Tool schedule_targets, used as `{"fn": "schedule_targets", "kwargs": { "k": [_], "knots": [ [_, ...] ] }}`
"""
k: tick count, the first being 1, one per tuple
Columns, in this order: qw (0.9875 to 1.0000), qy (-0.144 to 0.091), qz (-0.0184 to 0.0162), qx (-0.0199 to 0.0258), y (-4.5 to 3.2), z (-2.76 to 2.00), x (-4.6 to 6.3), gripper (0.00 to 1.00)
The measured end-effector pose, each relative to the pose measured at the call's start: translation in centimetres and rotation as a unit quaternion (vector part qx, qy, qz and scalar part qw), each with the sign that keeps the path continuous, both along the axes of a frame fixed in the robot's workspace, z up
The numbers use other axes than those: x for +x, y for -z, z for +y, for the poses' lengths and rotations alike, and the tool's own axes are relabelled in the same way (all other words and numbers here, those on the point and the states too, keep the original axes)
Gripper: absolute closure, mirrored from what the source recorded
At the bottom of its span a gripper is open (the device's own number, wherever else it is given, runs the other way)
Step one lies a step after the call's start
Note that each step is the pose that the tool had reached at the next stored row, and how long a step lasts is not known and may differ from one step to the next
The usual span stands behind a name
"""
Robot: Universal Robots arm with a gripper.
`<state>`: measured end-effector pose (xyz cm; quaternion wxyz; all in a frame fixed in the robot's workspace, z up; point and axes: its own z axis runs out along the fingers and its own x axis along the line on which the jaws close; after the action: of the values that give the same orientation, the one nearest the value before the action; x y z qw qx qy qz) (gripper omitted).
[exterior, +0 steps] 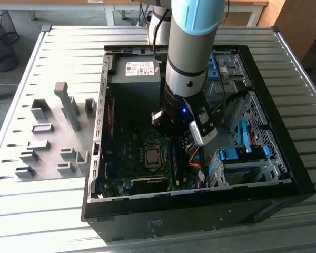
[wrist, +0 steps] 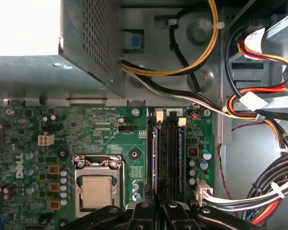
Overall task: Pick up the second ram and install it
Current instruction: 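Insert the second ram into the second slot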
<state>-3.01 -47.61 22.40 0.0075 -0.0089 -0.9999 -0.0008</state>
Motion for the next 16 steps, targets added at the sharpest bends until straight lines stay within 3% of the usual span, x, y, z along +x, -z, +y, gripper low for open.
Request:
{"fn": "schedule_targets", "kwargs": {
  "k": [16],
  "knots": [
    [1.0, 0.004, 0.0, 0.0002, 0.54, 0.0, 0.23, 0.86]
  ]
}}
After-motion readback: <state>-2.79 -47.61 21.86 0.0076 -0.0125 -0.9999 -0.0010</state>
